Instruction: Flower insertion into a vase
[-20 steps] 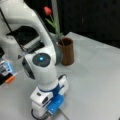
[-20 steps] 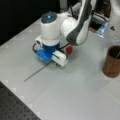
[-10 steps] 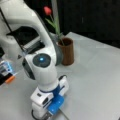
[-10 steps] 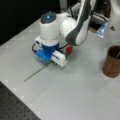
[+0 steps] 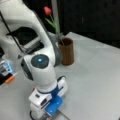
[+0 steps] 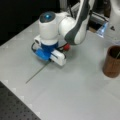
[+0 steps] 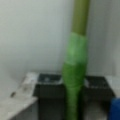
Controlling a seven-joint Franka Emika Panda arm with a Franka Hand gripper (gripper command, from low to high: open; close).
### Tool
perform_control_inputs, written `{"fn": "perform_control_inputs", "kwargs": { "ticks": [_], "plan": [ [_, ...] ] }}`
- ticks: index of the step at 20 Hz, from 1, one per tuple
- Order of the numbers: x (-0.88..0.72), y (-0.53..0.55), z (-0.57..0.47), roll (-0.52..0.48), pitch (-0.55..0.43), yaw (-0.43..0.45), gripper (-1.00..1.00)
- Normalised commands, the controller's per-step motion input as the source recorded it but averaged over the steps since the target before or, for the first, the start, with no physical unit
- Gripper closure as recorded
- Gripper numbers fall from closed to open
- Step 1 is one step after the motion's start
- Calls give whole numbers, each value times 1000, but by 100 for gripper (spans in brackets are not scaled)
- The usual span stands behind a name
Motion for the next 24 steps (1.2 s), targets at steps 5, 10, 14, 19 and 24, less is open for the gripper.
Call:
{"fn": "perform_control_inputs", "kwargs": {
  "ticks": [5, 10, 14, 19, 24],
  "plan": [
    [98, -153, 186, 134, 100, 67, 100],
    [63, -35, 371, 119, 55, 7, 100],
    [-34, 169, 488, 109, 57, -22, 100],
    [-105, 293, 365, 111, 32, -78, 100],
    [-172, 308, 240, 124, -7, -186, 100]
  ]
}}
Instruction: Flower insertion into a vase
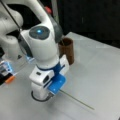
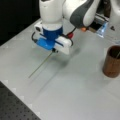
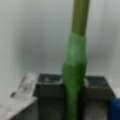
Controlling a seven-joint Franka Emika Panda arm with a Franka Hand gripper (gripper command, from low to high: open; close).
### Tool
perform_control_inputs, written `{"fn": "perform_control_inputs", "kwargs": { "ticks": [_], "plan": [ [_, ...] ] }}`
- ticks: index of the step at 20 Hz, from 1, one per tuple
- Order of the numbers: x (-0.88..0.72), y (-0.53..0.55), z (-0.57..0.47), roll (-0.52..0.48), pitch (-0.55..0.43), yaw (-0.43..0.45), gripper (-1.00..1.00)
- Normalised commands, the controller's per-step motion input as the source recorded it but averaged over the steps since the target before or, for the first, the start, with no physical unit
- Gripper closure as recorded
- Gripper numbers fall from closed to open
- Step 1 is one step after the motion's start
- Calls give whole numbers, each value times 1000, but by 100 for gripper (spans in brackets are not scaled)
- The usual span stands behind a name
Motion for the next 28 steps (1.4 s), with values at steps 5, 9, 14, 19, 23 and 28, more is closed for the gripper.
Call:
{"fn": "perform_control_inputs", "kwargs": {
  "ticks": [5, 9, 14, 19, 23, 28],
  "plan": [
    [-250, 262, 269, 77, 1, -178, 100],
    [-253, 269, 139, 55, 17, -150, 100],
    [-317, 365, 184, 97, -8, -146, 100],
    [-225, 192, 16, 86, -56, -118, 100],
    [-243, 139, 5, 76, -86, -151, 100],
    [-268, 170, 10, 70, -65, -146, 100]
  ]
}}
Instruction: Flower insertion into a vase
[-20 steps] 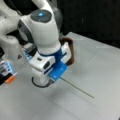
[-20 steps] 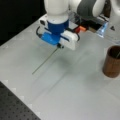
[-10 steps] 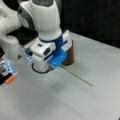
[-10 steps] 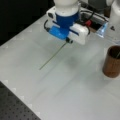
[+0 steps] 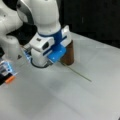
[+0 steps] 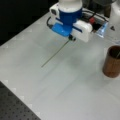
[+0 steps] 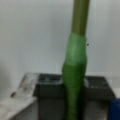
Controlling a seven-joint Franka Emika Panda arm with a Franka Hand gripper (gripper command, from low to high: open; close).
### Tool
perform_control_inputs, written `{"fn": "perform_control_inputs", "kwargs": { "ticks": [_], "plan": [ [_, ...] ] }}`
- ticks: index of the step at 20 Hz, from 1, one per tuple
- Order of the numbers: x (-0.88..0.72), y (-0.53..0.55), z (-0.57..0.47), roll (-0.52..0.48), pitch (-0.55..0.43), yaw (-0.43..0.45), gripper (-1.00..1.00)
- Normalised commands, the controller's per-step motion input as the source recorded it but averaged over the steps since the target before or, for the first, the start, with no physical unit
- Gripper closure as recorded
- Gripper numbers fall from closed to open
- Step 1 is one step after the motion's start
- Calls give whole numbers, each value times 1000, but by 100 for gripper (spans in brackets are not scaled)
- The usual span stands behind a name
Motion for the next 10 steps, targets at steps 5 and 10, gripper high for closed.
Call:
{"fn": "perform_control_inputs", "kwargs": {
  "ticks": [5, 10],
  "plan": [
    [-357, 311, 17, 55, 25, -141, 100],
    [-425, 469, -6, 73, -100, -95, 100]
  ]
}}
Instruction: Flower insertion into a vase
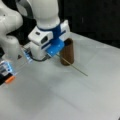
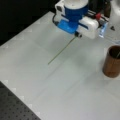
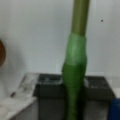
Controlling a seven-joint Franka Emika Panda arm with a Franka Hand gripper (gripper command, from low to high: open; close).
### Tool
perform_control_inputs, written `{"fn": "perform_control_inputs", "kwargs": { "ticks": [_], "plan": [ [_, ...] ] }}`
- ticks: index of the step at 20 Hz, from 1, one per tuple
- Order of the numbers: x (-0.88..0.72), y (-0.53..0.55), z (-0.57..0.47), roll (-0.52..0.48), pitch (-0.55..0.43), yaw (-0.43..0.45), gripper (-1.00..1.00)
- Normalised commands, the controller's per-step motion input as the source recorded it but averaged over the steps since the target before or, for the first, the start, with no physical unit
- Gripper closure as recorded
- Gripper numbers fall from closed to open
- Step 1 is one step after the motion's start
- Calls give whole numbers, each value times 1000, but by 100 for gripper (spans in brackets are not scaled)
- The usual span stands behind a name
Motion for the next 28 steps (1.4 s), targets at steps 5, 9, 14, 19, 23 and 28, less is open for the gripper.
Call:
{"fn": "perform_control_inputs", "kwargs": {
  "ticks": [5, 9, 14, 19, 23, 28],
  "plan": [
    [-592, 606, -76, 84, -182, -40, 100],
    [-572, 549, -151, 38, -199, -51, 100],
    [-499, 421, -124, 28, -179, -119, 100],
    [-588, 269, -8, 53, -117, -179, 100],
    [-720, 165, 101, 70, -53, -164, 100],
    [-642, 114, 7, 88, -31, -142, 100]
  ]
}}
